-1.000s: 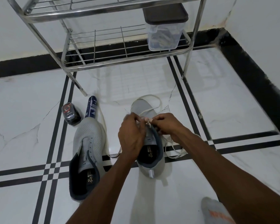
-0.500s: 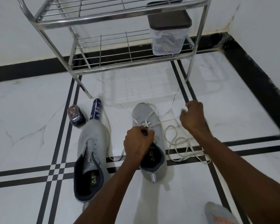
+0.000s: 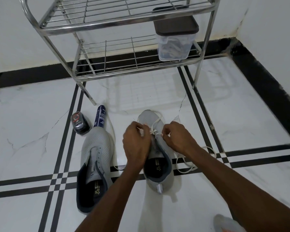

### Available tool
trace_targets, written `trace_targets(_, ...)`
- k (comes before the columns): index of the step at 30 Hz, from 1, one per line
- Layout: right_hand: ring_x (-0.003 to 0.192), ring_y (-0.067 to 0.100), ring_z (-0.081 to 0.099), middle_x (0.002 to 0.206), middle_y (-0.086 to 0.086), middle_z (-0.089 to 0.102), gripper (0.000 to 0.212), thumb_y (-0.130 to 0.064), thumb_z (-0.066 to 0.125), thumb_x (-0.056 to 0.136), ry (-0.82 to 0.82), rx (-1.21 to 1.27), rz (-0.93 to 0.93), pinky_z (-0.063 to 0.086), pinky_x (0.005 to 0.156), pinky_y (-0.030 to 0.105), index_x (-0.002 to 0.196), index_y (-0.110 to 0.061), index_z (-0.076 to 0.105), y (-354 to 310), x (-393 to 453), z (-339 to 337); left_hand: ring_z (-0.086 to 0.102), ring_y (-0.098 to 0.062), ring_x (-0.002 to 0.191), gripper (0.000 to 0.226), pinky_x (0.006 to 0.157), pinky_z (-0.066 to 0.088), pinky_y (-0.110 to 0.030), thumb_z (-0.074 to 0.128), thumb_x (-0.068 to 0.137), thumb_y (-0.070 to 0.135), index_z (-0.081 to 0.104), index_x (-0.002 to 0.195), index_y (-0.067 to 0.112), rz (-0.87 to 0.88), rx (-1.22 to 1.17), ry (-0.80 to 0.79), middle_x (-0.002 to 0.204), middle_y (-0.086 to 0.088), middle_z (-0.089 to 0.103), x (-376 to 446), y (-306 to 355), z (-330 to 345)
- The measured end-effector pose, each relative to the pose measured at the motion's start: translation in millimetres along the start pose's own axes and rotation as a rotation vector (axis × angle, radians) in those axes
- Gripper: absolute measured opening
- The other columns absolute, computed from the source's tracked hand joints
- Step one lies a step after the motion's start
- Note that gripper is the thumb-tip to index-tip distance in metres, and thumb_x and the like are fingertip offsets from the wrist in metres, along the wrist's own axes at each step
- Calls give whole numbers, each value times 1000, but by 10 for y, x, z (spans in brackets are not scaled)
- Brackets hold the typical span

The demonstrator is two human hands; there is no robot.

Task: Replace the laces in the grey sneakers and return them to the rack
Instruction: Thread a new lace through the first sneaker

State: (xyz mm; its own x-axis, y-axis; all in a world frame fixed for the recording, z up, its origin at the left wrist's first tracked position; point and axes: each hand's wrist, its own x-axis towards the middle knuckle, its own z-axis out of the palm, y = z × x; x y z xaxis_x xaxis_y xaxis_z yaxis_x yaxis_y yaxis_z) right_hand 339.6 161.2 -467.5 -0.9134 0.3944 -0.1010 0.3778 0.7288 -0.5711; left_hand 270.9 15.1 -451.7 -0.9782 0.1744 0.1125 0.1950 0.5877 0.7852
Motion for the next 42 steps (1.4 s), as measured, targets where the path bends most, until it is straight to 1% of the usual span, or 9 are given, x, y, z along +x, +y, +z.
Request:
trace_targets(5,82,23,59,91,7,59,12,-18,63,92,15,39,3,50,74,37,88,-10,72,2,-8,30,62,-26,80,38,71,45,-32,68,93,39,64,70,9,-382,49,-237,73,-6,63,609,-100,34)
trace_targets(8,84,23,60,92,8,60,12,-17,63,91,4,42,8,50,75,36,88,-10,72,-1,-7,29,63,-20,81,4,66,50,-22,71,88,11,70,84,12,-405,-108,-292,80,-1,66,672,-77,35)
trace_targets(17,86,24,64,91,4,64,12,-25,65,89,1,46,100,55,80,43,82,-17,70,-77,-18,-6,42,-18,71,5,60,34,-30,54,88,4,51,90,5,-699,-508,122,84,-6,44,448,-294,-261)
trace_targets(21,87,23,65,88,-1,67,11,-24,64,90,-10,44,147,54,86,46,82,-19,69,-126,-7,-31,45,-24,96,49,82,40,-33,73,84,16,42,121,4,-465,-208,162,127,-11,39,243,-236,-238)
trace_targets(27,87,24,70,90,5,76,12,-22,68,90,3,105,118,58,81,39,92,-16,78,-188,18,-115,66,-14,80,27,67,46,-28,68,87,48,67,83,22,-147,90,-259,78,9,68,-57,76,-61)
trace_targets(31,88,24,71,91,7,77,16,-21,67,90,-61,91,67,58,83,40,91,-11,79,-127,32,-180,69,-16,86,19,75,54,-29,70,85,41,78,85,24,-128,170,-354,87,6,76,-85,85,0)
trace_targets(36,109,32,62,115,14,65,17,-13,64,91,462,18,347,50,84,35,104,-10,73,284,29,-499,66,-16,74,13,68,47,-28,66,85,30,76,80,21,-137,144,-267,73,6,71,-138,-40,-53)
trace_targets(39,136,33,36,149,6,43,52,-33,69,91,125,-200,167,38,106,45,142,-27,56,125,-39,-370,65,-12,69,12,66,49,-28,68,84,27,77,79,21,-101,87,-269,67,6,70,-135,-63,-39)
trace_targets(42,126,31,44,133,4,56,31,-34,62,95,-16,-204,-30,42,100,44,124,-26,71,-147,-62,-44,65,-8,69,12,68,52,-27,70,84,26,79,81,20,-65,52,-267,70,7,71,-143,-56,-29)
